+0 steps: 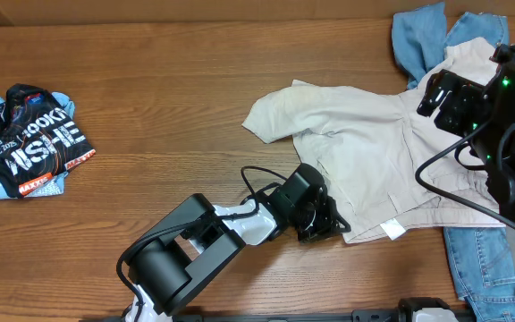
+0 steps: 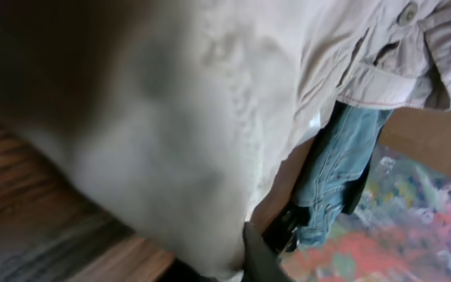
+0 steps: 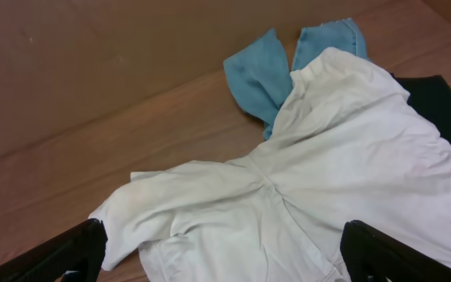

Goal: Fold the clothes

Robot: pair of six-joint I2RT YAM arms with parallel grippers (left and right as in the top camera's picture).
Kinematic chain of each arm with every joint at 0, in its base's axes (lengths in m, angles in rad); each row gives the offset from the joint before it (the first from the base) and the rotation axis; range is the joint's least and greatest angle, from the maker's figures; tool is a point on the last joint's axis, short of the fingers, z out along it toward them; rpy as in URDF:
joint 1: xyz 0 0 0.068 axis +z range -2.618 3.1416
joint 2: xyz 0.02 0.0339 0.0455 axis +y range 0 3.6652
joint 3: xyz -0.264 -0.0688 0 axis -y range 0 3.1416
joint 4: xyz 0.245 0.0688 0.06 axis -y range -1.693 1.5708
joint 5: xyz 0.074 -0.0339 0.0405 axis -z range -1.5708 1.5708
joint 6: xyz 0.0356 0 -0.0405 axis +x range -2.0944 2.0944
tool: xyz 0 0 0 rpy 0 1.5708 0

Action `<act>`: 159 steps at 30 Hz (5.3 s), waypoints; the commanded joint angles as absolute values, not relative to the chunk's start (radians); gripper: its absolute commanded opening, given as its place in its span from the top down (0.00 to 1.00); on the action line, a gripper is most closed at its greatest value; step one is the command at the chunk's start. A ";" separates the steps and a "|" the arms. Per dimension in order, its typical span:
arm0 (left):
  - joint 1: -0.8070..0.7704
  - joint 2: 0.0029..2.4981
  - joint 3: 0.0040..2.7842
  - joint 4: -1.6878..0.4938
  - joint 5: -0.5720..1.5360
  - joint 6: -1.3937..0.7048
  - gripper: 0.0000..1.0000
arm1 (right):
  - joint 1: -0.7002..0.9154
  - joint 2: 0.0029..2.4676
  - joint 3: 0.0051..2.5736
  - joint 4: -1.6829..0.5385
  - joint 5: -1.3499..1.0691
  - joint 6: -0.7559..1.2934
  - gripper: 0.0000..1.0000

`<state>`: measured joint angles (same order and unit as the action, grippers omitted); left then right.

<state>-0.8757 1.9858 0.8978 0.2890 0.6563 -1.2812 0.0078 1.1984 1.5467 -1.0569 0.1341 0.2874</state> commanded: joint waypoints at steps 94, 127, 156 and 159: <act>-0.020 1.979 1.134 -0.371 -0.129 -0.395 0.29 | 0.004 1.187 1.562 -1.095 0.138 0.292 0.00; 0.208 1.993 1.540 -0.491 -0.086 -0.256 0.96 | 0.004 1.187 1.562 -1.099 0.137 0.293 0.00; 0.063 1.958 1.496 -1.418 0.068 -0.309 0.00 | 0.004 1.335 1.559 -1.162 0.131 0.283 0.00; 0.046 1.916 1.364 -1.356 -0.018 -0.385 0.00 | 0.004 1.335 1.559 -1.198 0.131 0.281 0.00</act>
<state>0.0574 1.9892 1.4624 -1.3815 0.0738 -0.3077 0.0071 1.3483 1.5467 -1.1759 0.1337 0.2871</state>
